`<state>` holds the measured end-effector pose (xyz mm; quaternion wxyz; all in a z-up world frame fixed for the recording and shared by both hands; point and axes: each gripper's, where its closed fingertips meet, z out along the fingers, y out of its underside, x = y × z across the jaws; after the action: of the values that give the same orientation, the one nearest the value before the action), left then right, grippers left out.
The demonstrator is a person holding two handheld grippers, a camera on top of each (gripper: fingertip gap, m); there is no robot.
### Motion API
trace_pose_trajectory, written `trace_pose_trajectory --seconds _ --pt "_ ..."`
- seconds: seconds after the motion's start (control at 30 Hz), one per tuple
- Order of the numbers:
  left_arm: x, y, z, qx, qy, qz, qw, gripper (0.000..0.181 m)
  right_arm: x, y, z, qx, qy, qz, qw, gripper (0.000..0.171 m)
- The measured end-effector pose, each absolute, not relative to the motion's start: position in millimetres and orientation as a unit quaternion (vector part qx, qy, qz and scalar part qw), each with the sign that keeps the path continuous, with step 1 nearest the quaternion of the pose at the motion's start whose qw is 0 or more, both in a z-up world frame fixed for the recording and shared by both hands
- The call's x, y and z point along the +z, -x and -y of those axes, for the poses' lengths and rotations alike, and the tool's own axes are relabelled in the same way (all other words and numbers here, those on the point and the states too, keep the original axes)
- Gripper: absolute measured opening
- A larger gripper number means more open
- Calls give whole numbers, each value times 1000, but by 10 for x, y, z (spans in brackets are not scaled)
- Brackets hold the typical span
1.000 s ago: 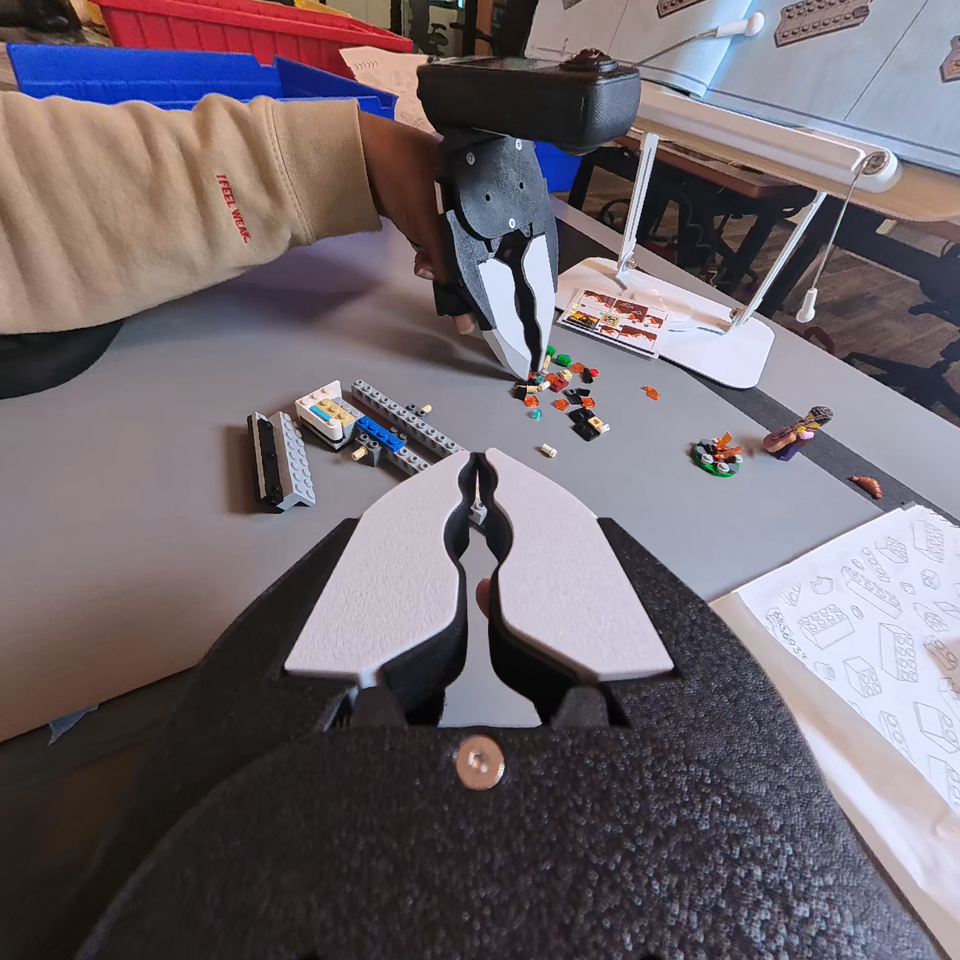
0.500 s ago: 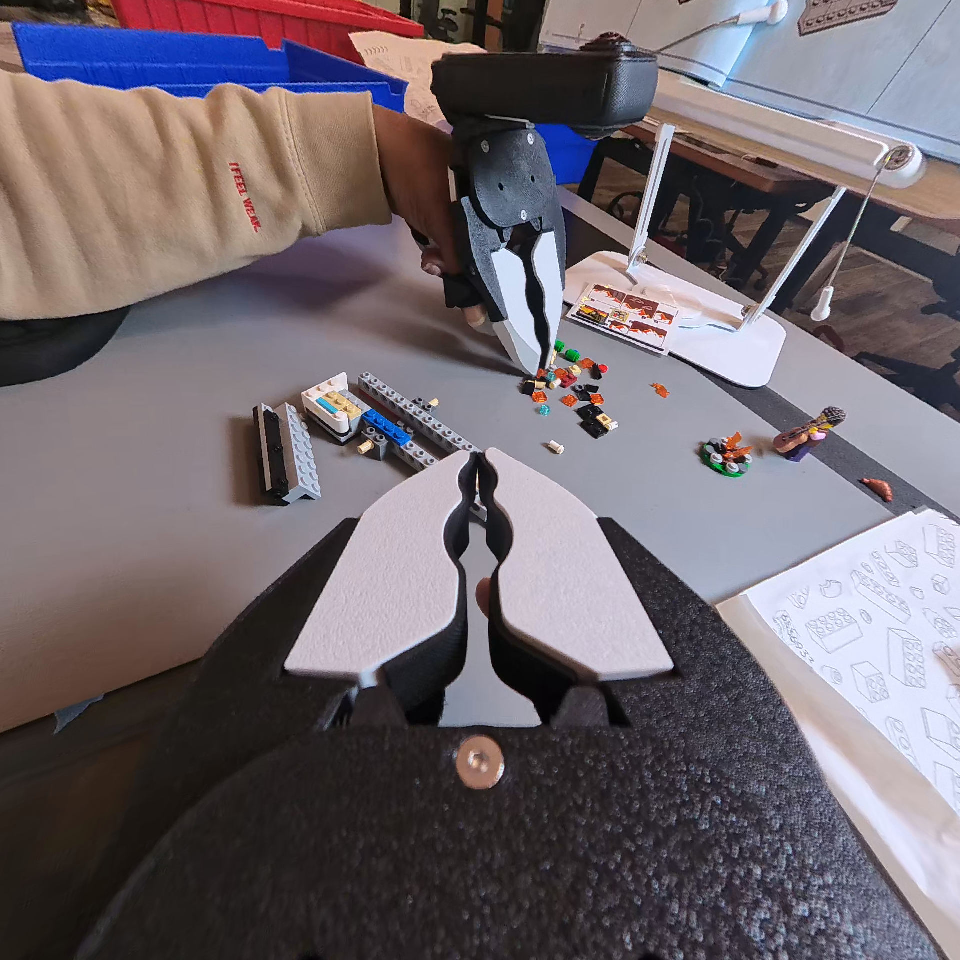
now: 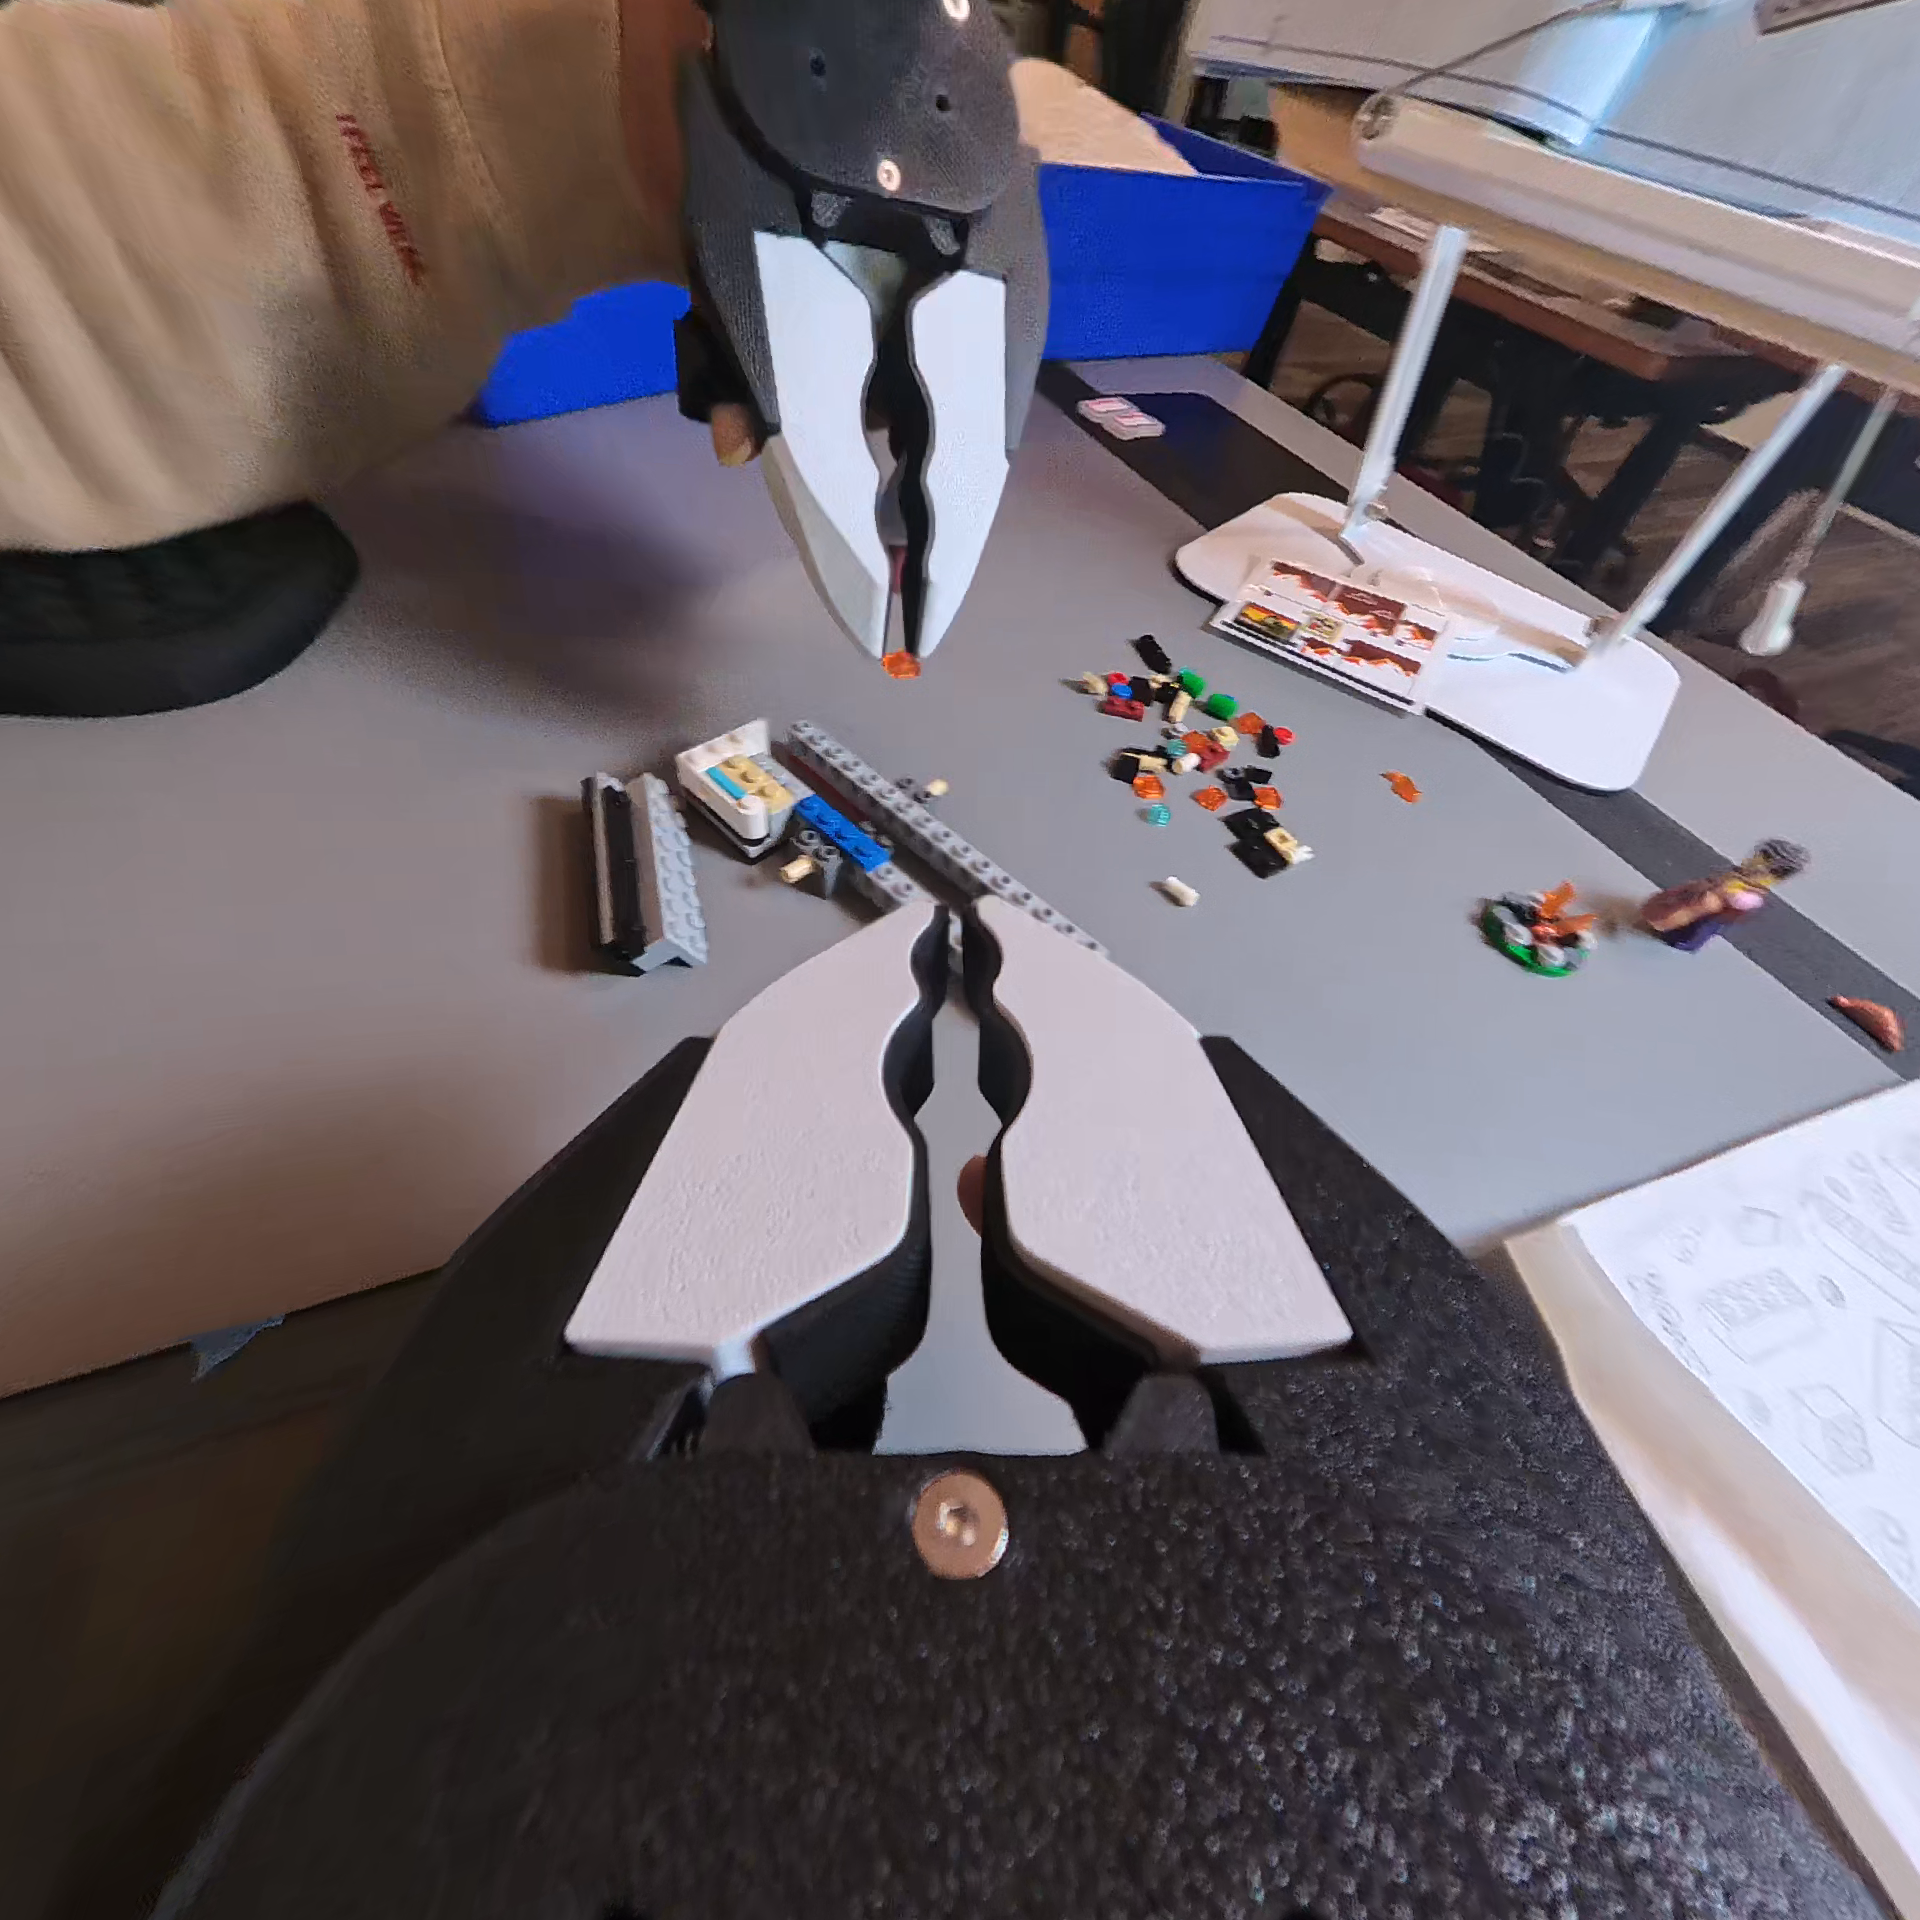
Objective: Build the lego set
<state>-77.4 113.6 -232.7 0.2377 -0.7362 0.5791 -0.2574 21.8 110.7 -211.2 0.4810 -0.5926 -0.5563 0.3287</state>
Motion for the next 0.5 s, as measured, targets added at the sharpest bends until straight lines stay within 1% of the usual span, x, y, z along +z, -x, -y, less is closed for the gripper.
trace_pose_trajectory --seconds 0.1,0.17,0.3,0.43,0.5 --pt "-2380 754 -775 -278 723 -595 215 8 -2175 -137 -852 318 554 614 464 7" --pt "-2387 748 -612 -298 722 -587 215 8 -2267 -54 -707 279 528 656 463 12" --pt "-2416 737 -391 -333 719 -563 235 7 -2507 194 -534 181 483 724 458 28" --pt "-2537 792 -269 -344 726 -549 231 7 -2714 400 -406 144 462 770 415 33" --pt "-2564 795 -237 -353 729 -540 230 8 -2747 465 -392 134 459 778 408 29"
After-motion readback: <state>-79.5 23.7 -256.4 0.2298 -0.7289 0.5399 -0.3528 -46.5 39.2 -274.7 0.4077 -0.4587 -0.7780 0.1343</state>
